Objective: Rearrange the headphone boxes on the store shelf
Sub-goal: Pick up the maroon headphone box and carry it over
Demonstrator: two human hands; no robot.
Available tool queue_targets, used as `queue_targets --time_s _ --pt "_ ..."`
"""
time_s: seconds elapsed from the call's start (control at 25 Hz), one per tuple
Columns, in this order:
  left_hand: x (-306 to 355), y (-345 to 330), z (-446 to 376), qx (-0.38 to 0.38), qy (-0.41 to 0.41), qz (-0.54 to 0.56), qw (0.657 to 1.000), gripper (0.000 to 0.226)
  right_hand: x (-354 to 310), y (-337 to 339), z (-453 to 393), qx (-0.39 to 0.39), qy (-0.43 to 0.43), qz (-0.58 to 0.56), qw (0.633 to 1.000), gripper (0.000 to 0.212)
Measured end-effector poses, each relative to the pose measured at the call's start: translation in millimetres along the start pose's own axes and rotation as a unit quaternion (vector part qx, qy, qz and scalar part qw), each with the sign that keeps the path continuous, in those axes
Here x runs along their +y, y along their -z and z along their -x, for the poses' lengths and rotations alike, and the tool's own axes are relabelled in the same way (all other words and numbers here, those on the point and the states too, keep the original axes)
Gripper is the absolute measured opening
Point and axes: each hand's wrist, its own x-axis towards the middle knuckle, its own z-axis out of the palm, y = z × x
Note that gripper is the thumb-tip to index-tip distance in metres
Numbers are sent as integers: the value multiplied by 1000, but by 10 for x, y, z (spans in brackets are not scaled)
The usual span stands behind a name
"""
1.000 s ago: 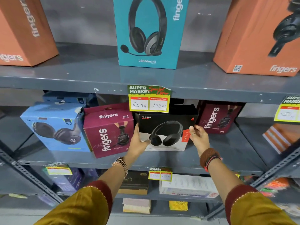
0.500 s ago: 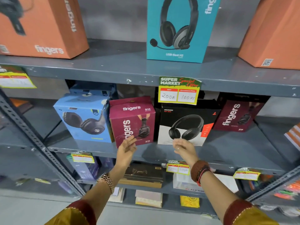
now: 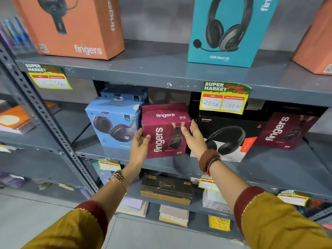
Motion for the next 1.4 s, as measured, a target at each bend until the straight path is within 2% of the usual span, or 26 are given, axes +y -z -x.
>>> queue_targets --time_s 0.4,0.52,0.68,0.84,0.92,0.96,1.08,1.4 --pt "-135 3 798 43 -60 17 997 44 191 232 664 -20 48 -19 998 51" --pt "-234 -142 1133 48 -77 31 995 56 257 534 962 -24 62 -27 997 45" --pt "-320 -607 1503 26 -92 41 995 43 400 1090 1269 -9 66 -36 997 42" --pt "-364 -1180 1816 -2 -101 42 994 73 668 1767 1509 30 75 -34 996 39" --pt "-394 -1514 1928 -31 -103 41 993 78 816 2110 1590 53 76 -41 995 39" --pt "-404 -1678 1983 -46 -104 38 993 73 875 2263 1612 64 76 -47 994 39" --pt "-444 -2232 2099 -89 -109 49 989 40 1036 2763 1659 114 69 -71 989 40" --pt "-554 -3433 1929 -176 -99 28 979 43 1322 3771 1369 229 47 -89 968 34"
